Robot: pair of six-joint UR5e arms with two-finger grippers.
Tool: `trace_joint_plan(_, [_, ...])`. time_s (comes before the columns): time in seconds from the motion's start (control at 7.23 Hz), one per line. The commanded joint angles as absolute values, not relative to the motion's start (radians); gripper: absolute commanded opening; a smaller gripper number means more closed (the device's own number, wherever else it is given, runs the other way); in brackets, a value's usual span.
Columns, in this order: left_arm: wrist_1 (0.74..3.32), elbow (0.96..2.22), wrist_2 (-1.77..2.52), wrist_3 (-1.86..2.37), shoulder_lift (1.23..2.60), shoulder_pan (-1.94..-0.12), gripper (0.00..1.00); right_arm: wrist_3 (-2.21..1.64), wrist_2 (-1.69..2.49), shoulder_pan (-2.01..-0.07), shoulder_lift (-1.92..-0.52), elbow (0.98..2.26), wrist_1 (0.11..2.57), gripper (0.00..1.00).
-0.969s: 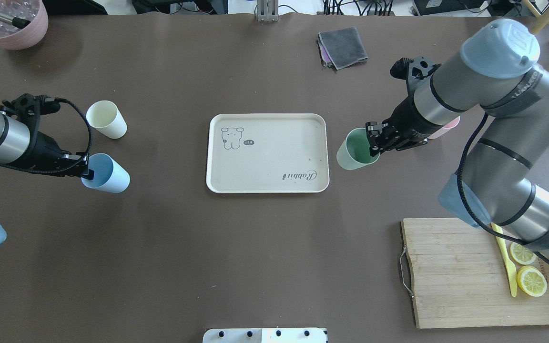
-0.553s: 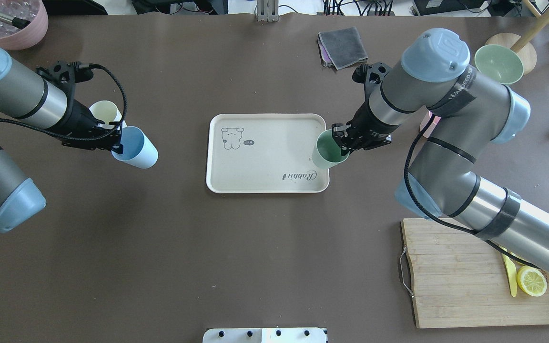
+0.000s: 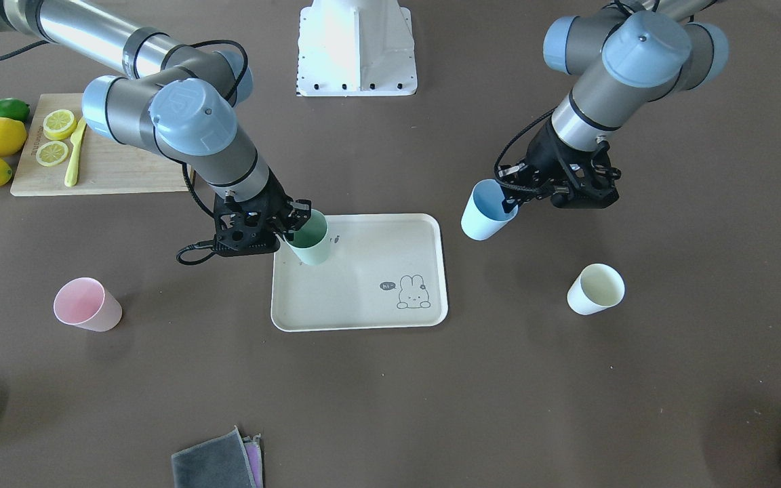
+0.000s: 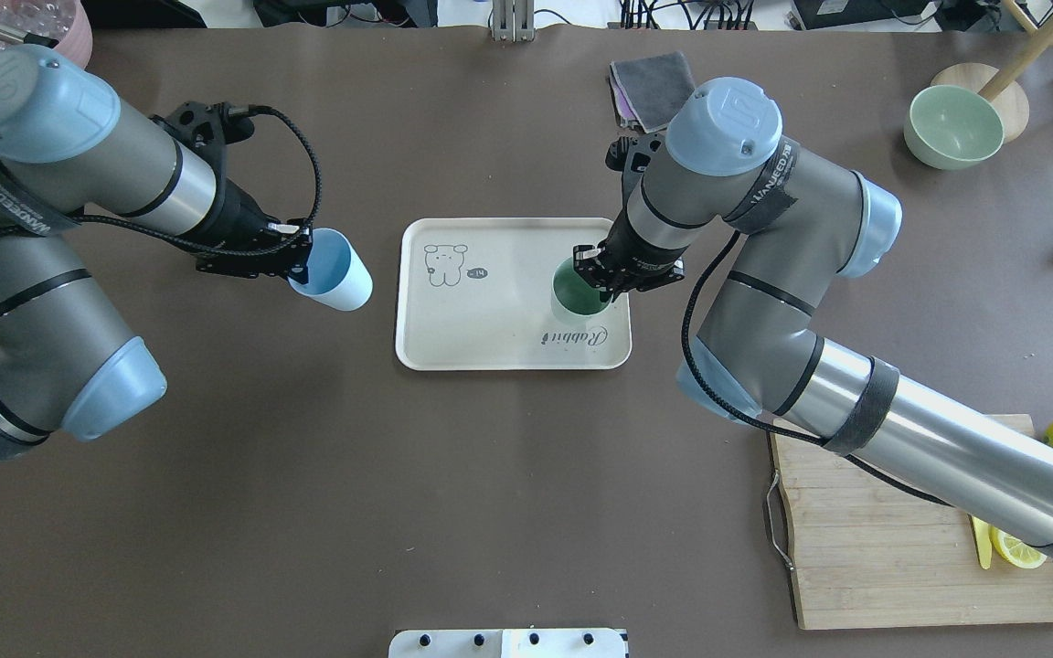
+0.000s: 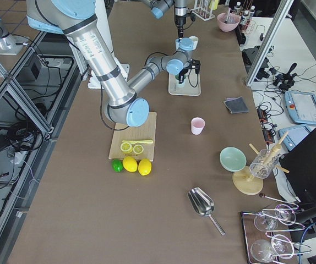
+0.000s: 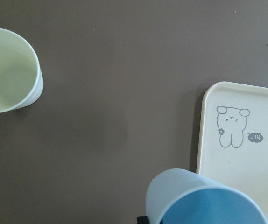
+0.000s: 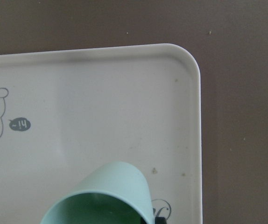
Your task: Place all cups on tray
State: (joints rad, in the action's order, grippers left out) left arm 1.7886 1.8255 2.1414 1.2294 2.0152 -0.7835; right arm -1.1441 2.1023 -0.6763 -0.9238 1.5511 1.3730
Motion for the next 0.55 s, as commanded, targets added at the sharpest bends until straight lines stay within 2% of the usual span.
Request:
trace_joint_plan(0.0, [1.735,1.810,2.076,1.285,2.100,-0.718,0.00,-1.147,2.082,-0.663,-0.914,1.514,1.335,0.98])
trace_joint_plan(0.42, [1.735,1.734,1.985,1.335,2.175,-0.645,0.00,-1.210,2.158,-0.756,-0.885,1.531,1.348,1.00])
